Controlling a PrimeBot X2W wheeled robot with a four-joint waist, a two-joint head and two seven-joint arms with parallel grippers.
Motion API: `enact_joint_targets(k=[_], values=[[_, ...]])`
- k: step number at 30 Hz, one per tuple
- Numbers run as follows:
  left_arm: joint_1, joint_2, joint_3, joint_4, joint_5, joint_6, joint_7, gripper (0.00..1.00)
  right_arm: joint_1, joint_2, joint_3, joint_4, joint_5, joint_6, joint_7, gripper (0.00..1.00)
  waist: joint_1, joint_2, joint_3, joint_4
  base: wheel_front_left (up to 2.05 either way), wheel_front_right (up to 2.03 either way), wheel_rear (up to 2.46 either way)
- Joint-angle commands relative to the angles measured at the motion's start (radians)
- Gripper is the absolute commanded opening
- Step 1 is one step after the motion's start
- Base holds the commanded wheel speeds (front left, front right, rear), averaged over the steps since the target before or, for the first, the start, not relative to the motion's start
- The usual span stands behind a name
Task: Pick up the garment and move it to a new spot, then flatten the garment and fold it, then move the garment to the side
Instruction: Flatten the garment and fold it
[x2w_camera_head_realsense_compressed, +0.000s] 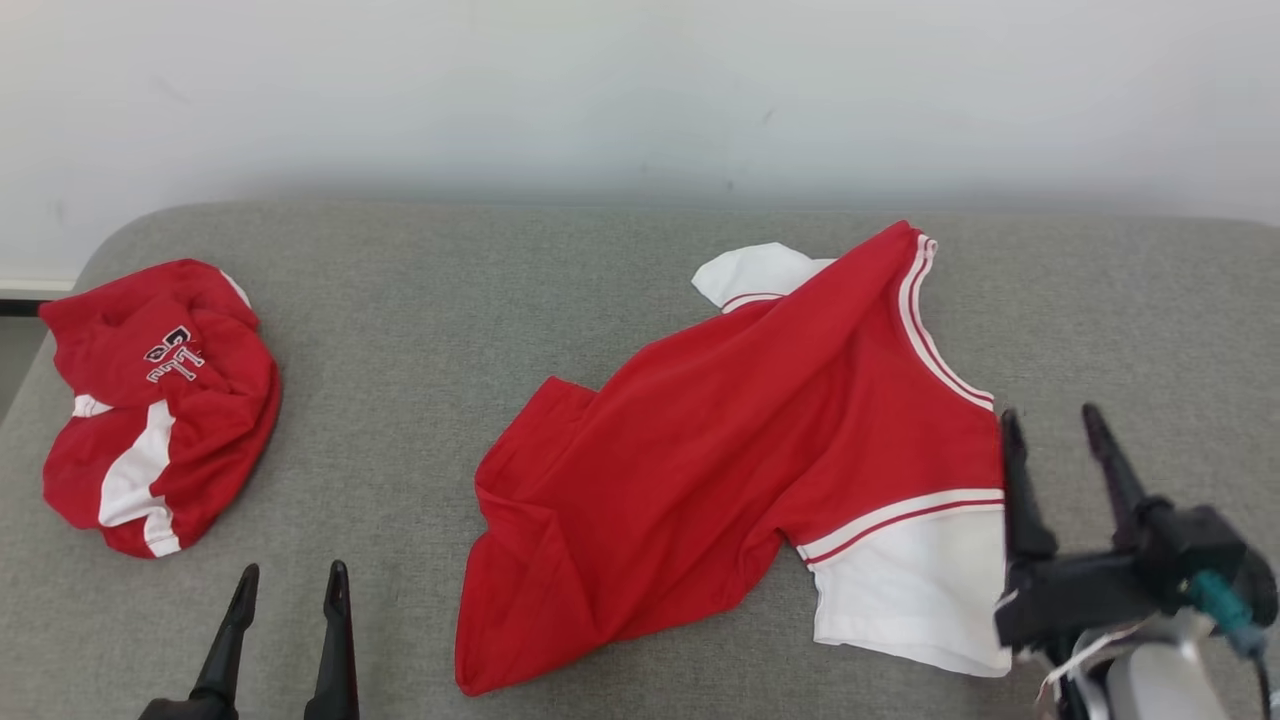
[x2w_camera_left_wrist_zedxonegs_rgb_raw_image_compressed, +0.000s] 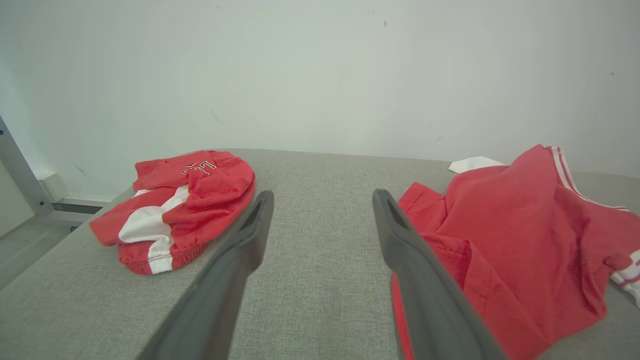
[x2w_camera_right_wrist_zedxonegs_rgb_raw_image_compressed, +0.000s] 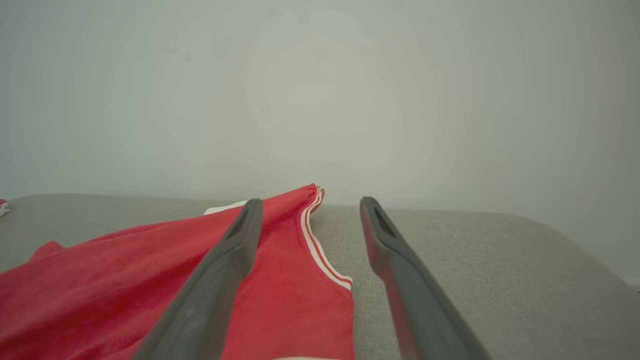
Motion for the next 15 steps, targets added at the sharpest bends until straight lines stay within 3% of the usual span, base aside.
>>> enact_joint_targets(k=[1, 7, 15], values=[[0.015, 0.004, 0.003, -0.003, 0.004, 0.001, -0.003, 1.0, 0.044, 0.028, -0.001, -0.036, -0.007, -0.002, -0.001, 1.0, 0.0001, 0.0, -0.003, -0.01, 0.0, 0.0, 0.0], [0.022, 0.006, 0.008, 0.002, 0.016, 0.001, -0.003, 1.0, 0.161, 0.098, 0.009, -0.147, -0.007, -0.002, -0.001, 1.0, 0.0001, 0.0, -0.006, -0.03, 0.0, 0.0, 0.0], [0.035, 0.008, 0.017, 0.015, 0.04, 0.001, -0.003, 1.0, 0.278, 0.14, 0.043, -0.216, 0.007, -0.002, -0.001, 1.0, 0.0001, 0.0, -0.031, -0.043, 0.0, 0.0, 0.0]])
